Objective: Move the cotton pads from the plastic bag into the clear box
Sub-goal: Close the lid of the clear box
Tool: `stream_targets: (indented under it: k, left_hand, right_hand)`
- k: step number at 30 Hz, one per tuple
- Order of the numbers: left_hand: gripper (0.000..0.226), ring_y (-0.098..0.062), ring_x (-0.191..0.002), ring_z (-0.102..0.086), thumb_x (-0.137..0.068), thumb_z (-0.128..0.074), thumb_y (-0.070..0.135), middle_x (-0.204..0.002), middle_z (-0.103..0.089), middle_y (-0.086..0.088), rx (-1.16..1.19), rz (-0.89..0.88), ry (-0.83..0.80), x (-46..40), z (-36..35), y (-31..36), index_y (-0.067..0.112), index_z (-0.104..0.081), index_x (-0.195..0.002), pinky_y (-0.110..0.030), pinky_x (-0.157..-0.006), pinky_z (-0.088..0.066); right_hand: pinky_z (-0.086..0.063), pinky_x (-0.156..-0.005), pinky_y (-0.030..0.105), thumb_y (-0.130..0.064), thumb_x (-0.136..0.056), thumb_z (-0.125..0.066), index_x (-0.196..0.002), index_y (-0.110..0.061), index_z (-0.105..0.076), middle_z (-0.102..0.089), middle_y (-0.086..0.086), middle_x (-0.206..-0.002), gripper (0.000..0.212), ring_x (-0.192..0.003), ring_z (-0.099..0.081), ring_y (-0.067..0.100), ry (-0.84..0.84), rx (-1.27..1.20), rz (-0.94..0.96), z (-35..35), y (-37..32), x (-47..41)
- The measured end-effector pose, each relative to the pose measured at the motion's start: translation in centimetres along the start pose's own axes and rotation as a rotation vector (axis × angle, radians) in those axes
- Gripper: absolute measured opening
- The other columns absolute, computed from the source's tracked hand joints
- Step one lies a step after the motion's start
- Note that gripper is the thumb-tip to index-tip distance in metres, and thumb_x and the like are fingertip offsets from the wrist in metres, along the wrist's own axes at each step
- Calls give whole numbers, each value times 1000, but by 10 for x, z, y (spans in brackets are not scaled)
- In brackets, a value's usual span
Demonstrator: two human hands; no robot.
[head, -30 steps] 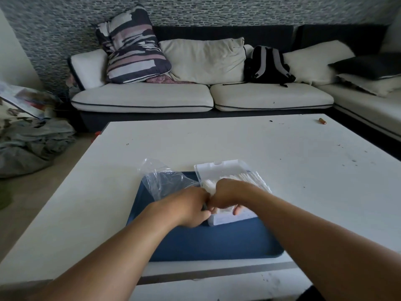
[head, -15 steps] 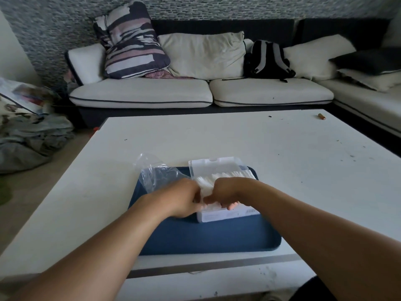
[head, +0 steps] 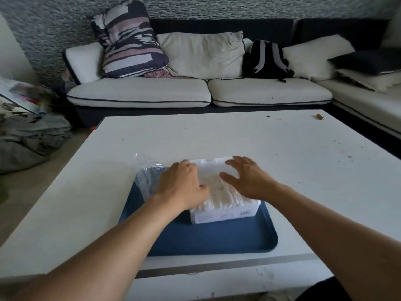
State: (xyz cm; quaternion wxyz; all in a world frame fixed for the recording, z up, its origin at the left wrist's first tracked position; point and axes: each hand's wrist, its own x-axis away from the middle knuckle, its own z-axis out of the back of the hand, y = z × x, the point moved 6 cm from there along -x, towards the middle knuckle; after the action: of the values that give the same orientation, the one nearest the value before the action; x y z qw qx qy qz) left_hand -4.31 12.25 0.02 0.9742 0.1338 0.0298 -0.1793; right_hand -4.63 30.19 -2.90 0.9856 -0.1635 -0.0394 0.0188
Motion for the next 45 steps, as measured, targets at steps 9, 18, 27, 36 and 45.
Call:
stream_targets:
  k: [9,18,27,36,45]
  left_hand:
    - [62,-22,-153,23,-106,-4,38,-167,21,-9,-202,-116,-362,-4,-81,3,8,14,-158,-42,-126,7]
    - [67,-17,-155,14,-108,-25,43,-170,10,-3,223,-43,-190,-13,-67,-4,12,1,-162,-31,-123,9]
    - [47,-26,-90,-66,-108,-33,44,-97,-69,-12,1317,694,-130,-22,-53,-43,8,-63,-104,-40,-92,-53]
    - [79,-29,-110,-63,-101,-21,67,-125,-67,-15,1661,683,-123,-19,-51,-54,7,-70,-116,-42,-92,-53]
    - [71,-31,-156,4,-102,-35,59,-169,18,1,226,51,-376,6,-58,-10,33,-5,-162,-44,-125,-6]
  right_hand:
    - [10,-125,40,-57,-102,-7,-161,-21,-4,7,4,-169,69,-154,14,17,-46,70,4,-48,-22,2]
    - [-22,-123,37,-53,-103,-34,-153,-20,-38,-31,1,-162,60,-150,-28,21,135,-436,-118,-26,-10,-10]
    - [-36,-48,26,-5,-99,-46,-63,-12,-44,-31,0,-55,37,-46,-31,14,-176,-1190,-673,-27,42,3]
    - [-48,-93,46,-38,-94,-40,-106,-12,-69,-66,14,-113,40,-105,-61,33,-60,-1387,-702,-12,48,9]
    - [-11,-124,48,-60,-102,-27,-160,-29,-11,-2,1,-169,68,-155,3,27,-143,-5,101,-32,-16,20]
